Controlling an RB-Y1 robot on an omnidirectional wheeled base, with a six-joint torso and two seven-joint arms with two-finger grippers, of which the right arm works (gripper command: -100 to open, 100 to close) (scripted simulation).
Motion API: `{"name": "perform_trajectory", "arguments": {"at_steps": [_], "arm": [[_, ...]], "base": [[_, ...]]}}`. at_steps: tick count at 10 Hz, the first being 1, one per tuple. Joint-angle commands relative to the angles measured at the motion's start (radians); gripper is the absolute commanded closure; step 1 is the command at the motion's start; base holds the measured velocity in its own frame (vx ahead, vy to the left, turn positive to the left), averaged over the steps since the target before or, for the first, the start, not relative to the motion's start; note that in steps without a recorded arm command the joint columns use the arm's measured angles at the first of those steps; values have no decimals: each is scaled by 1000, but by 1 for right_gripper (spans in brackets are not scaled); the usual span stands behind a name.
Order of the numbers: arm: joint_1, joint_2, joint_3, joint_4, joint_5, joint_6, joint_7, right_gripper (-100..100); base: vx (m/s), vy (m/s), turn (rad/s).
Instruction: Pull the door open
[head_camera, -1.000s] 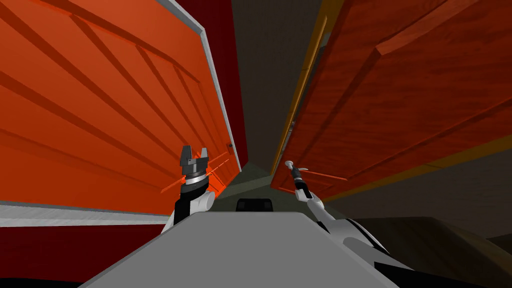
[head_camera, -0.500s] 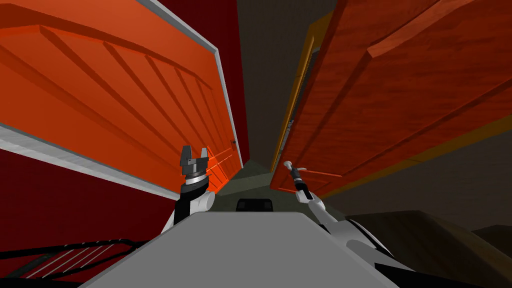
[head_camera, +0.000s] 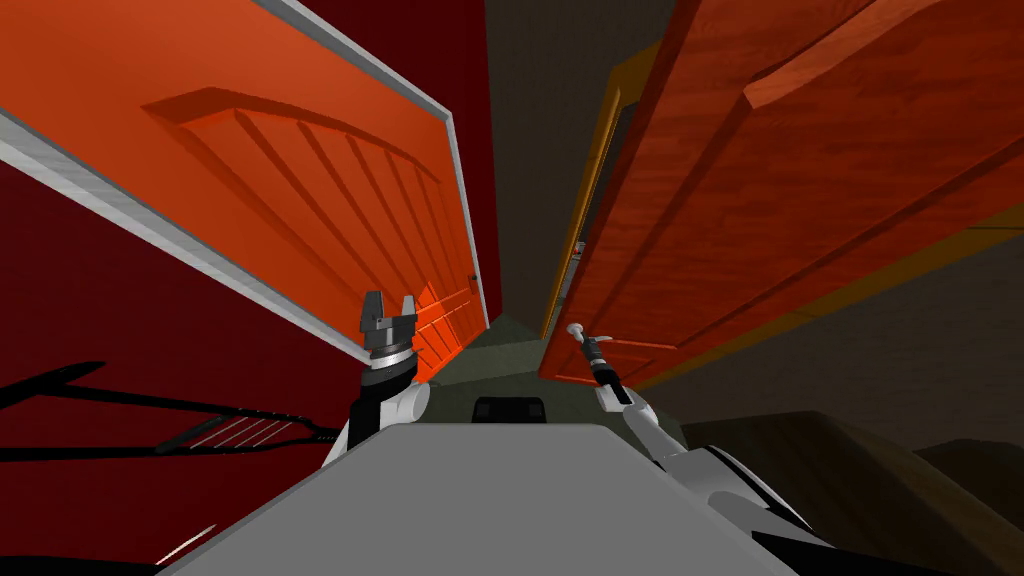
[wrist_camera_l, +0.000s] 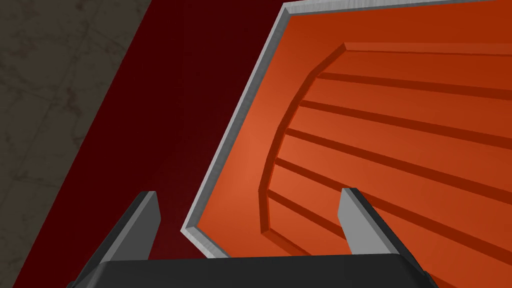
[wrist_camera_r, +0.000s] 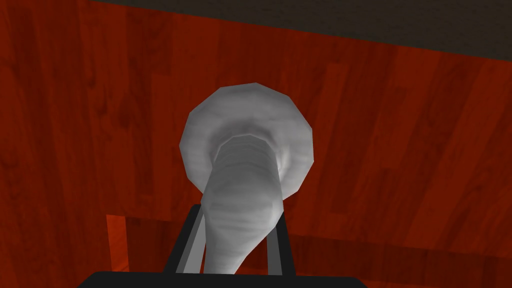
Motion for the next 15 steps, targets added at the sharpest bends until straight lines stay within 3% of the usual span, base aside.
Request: {"name": "perform_trajectory", "arguments": {"at_steps": [1, 3, 4, 9, 12, 13, 14, 15], "arm": [[11, -17, 17, -3, 5, -18, -18, 100], [24, -33, 38, -13, 10, -33, -38, 100], [12, -24, 37, 6, 11, -35, -36, 100], [71, -89, 125, -33, 25, -120, -96, 100], [92, -114, 157, -49, 30, -152, -118, 100], [82, -103, 154, -33, 31, -148, -116, 100], [92, -112, 165, -25, 27, -171, -125, 100], [94, -115, 167, -22, 25, -177, -127, 100]], "base": [[-231, -38, 80], [-207, -66, 74], [-87, -21, 21], [-189, -77, 73], [-168, -87, 43], [-73, -39, 20], [-151, -38, 230], [-192, -77, 183]]}}
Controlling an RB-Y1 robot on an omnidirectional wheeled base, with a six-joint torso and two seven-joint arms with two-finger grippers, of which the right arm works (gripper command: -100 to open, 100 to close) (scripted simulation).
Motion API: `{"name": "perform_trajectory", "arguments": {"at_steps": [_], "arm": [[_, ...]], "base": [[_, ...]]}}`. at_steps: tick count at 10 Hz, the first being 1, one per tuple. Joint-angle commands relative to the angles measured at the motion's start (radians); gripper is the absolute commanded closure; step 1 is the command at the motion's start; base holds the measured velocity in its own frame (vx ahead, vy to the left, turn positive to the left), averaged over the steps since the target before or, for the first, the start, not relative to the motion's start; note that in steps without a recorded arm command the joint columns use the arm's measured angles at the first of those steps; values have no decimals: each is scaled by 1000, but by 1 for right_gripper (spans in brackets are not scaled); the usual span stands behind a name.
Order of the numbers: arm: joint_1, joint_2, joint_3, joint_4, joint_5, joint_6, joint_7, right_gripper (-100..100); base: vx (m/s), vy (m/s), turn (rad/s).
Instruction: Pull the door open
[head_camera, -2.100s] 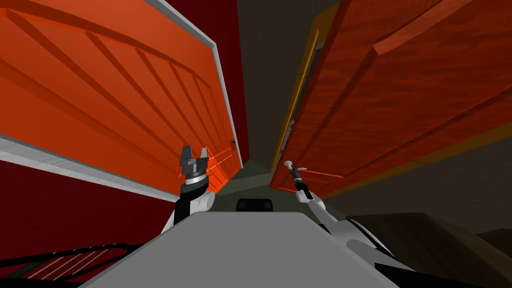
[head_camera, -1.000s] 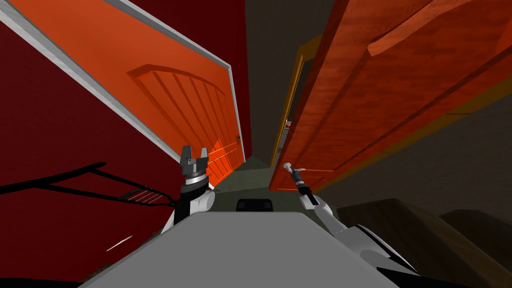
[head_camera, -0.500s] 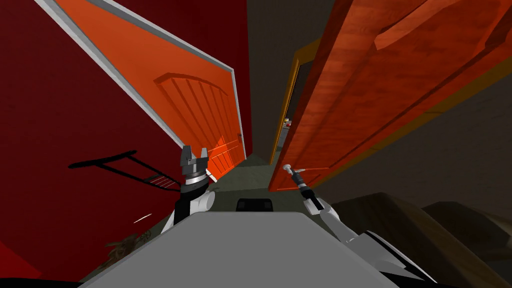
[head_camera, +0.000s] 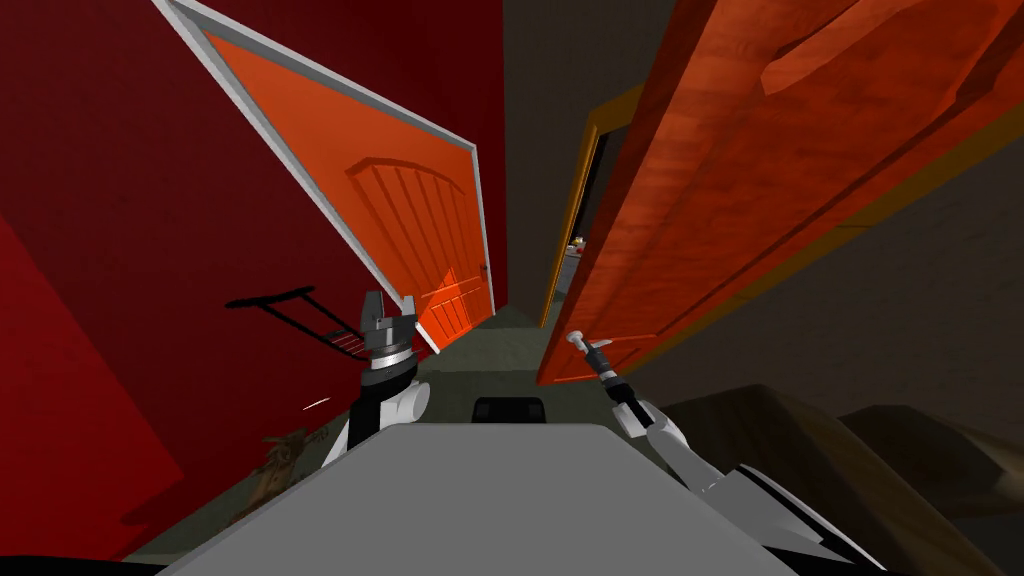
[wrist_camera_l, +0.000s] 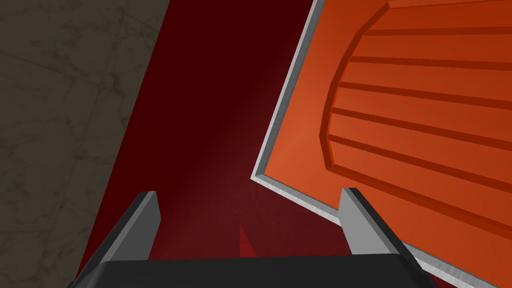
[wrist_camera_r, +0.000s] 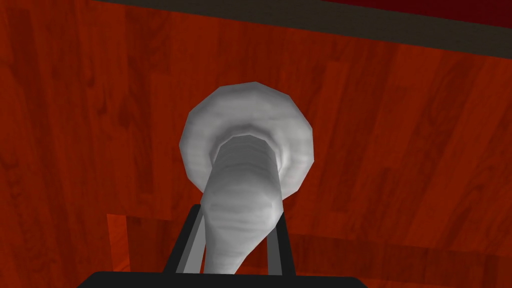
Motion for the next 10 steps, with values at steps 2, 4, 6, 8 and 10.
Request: {"name": "perform_trajectory", "arguments": {"at_steps": [2, 4, 6, 8, 10], "arm": [[14, -12, 14, 14, -6, -36, -8, 100], [22, -23, 21, 24, -12, -57, -15, 100], [31, -36, 31, 36, -19, -84, -24, 100], [37, -46, 37, 45, -24, -104, -31, 100], [30, -41, 43, 57, -22, -110, -35, 100]], "base": [[-189, -94, 162], [-200, -94, 182], [-174, -81, 185], [-202, -93, 160], [-123, -59, 67]]}}
